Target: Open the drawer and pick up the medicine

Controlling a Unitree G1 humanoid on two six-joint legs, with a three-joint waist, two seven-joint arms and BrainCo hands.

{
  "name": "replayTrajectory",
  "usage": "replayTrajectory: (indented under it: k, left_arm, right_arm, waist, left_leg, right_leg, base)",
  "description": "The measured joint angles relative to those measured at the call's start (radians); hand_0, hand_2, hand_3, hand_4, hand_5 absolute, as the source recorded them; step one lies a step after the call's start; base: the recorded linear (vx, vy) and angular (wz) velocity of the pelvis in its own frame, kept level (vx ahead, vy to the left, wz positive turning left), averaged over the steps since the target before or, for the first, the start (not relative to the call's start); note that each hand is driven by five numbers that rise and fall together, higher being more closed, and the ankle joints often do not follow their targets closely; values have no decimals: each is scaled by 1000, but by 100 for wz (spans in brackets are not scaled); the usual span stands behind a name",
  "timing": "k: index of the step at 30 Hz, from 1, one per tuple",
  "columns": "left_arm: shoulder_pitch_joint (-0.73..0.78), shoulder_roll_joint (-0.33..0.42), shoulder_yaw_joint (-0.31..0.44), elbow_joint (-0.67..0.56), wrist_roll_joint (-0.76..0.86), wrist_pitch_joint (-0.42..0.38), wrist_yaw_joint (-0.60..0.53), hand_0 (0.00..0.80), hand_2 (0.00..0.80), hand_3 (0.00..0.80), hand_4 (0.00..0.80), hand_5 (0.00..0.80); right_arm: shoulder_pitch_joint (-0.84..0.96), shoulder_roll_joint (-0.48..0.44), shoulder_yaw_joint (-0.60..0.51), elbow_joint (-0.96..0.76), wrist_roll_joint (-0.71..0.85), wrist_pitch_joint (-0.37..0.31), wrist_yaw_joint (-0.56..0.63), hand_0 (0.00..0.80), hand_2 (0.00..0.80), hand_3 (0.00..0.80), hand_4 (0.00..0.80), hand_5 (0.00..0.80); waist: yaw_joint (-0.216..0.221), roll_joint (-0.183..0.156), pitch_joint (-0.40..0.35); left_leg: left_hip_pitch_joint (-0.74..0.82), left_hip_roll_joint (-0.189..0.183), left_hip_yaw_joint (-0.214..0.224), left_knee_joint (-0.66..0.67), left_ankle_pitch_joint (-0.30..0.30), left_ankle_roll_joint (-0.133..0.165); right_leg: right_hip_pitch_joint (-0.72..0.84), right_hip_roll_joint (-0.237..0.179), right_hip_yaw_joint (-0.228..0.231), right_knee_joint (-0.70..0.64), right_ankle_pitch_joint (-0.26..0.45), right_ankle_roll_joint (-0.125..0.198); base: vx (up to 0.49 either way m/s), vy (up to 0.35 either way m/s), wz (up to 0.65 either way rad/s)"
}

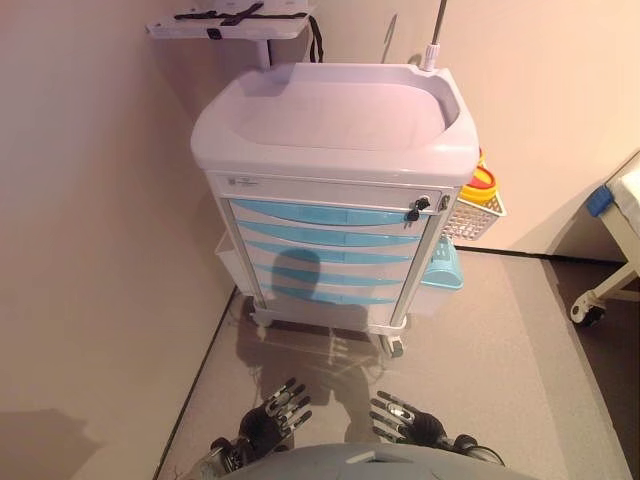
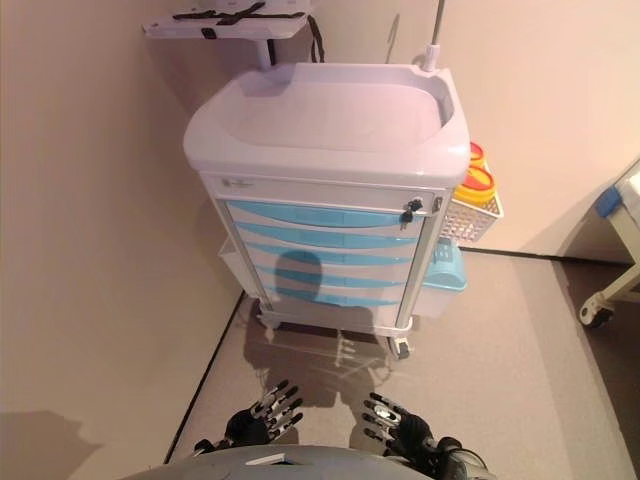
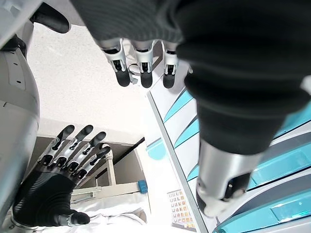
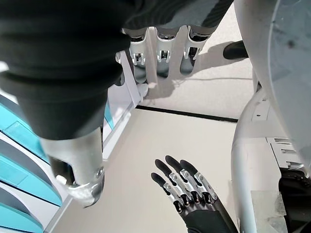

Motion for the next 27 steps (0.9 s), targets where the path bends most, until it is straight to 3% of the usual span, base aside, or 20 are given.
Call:
replayTrajectory:
  k: [8,16,19,27]
  left_arm:
    - [-2,-3,4,2,-40,9,-2,0,0,0,0,0]
    - [-28,-2,26,-1,-124,10,-21,0,0,0,0,0]
    - [-73,10,28,-1,-168,10,-21,0,0,0,0,0]
    - [-222,27,32,-59,-316,-1,-19,0,0,0,0,0]
  right_arm:
    - [3,-1,-24,-1,2,-7,-20,0,0,0,0,0]
    - [-10,-5,-29,-5,43,-44,-52,0,0,0,0,0]
    - [-50,-5,-29,-10,81,-63,-58,0,0,0,0,0]
    - [-117,-3,-30,-131,143,-100,-117,0,0,0,0,0]
  waist:
    - [0,-1,18]
    - [0,5,98]
    - [-1,-1,169]
    - [-7,-66,337]
  left_leg:
    - [-9,1,0,0,0,0]
    - [-49,-6,-1,24,0,2]
    - [-136,-8,-2,101,-6,6]
    - [-375,-20,-26,350,-87,9]
  right_leg:
    - [-6,-1,1,4,0,0]
    - [-56,-3,7,36,-6,0]
    - [-142,-7,14,113,-21,-7]
    - [-392,-36,54,403,-123,-21]
  base:
    - [55,18,0]
    - [-5,36,-2]
    - [-131,-11,-3]
    - [-81,-6,6]
